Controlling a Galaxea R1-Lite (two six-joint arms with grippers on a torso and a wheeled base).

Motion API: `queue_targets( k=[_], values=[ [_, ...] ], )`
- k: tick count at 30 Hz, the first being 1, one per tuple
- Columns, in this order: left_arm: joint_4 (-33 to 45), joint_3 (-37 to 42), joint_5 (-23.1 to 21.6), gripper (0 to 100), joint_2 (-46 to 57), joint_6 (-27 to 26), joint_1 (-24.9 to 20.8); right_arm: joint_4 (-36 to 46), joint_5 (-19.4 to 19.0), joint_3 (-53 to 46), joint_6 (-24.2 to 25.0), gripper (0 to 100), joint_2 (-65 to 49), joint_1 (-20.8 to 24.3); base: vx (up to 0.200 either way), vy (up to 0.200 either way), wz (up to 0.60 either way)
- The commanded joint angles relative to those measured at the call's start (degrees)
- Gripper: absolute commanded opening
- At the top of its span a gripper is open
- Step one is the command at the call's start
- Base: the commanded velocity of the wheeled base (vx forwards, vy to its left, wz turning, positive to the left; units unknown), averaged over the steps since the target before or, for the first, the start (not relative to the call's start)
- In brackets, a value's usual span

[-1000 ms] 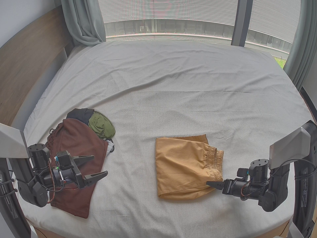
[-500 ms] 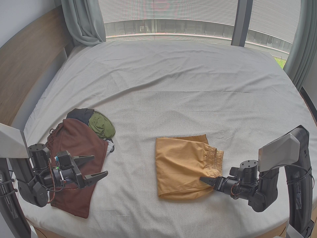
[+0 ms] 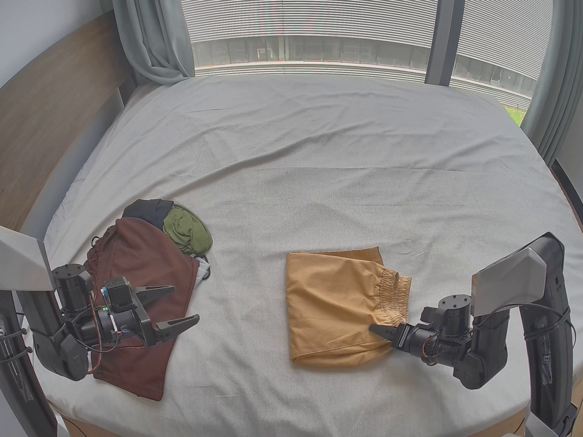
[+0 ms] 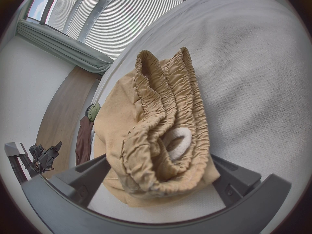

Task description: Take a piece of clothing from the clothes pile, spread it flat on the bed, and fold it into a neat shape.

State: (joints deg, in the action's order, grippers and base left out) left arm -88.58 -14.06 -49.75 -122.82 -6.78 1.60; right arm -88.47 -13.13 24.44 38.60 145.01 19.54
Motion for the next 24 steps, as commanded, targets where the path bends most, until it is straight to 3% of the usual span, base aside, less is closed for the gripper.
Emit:
queue_targets(
  k=[1, 16, 24],
  values=[
    [0.0, -0.1, 0.0, 100, -0.1, -0.1, 0.0, -0.2, -0.1, -0.1, 0.0, 0, 0.2, 0.1, 0.000, 0.000, 0.00],
    [0.0, 0.1, 0.0, 100, 0.0, -0.1, -0.2, -0.3, -0.1, -0.4, 0.1, 0, -1.2, 1.8, 0.000, 0.000, 0.00],
    [-0.1, 0.3, 0.1, 100, 0.5, -0.2, -0.1, -0.2, -0.1, -1.4, 2.6, 0, -10.1, 3.7, 0.000, 0.000, 0.00]
  ],
)
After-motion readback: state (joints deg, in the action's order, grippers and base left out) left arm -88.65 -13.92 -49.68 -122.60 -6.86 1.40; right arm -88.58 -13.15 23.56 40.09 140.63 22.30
